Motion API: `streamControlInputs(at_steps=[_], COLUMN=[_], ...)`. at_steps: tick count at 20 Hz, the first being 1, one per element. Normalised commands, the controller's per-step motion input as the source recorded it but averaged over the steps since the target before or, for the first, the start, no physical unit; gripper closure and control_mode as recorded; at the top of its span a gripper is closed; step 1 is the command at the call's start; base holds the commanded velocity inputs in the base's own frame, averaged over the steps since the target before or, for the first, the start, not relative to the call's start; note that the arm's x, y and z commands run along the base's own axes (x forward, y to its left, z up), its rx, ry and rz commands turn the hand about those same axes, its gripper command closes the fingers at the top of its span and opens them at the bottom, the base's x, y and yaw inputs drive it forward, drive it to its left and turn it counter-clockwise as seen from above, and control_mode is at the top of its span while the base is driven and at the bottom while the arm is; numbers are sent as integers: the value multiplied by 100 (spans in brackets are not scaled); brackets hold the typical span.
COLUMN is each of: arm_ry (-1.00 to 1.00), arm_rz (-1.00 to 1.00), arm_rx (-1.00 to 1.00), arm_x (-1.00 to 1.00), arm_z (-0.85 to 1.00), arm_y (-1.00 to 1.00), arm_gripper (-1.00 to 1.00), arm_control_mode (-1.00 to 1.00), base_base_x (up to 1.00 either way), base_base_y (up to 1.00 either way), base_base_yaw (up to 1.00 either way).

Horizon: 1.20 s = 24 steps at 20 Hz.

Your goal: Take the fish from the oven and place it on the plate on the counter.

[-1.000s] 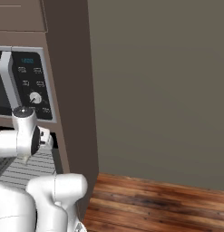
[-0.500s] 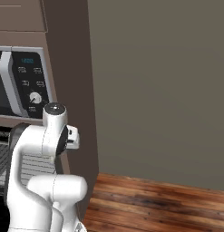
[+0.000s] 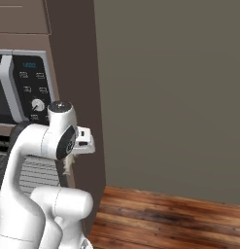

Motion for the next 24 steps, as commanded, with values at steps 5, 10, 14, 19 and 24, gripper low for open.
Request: streamControlInputs(at_steps=[5, 10, 14, 19, 24], arm_ry=[3, -1, 0, 0, -1], arm_rz=[-7, 0, 0, 0, 2], arm_rx=[-18, 0, 0, 0, 0], arm_x=[1, 0, 0, 0, -12], arm_z=[0, 1, -10, -18, -8], arm_y=[16, 0, 0, -1, -11], arm_gripper=[100, 100, 100, 100, 100], arm_control_mode=[-100, -100, -100, -100, -100], base_base_x=[0, 0, 0, 0, 0], base_base_y=[0, 0, 0, 0, 0], base_base_yaw=[0, 0, 0, 0, 0])
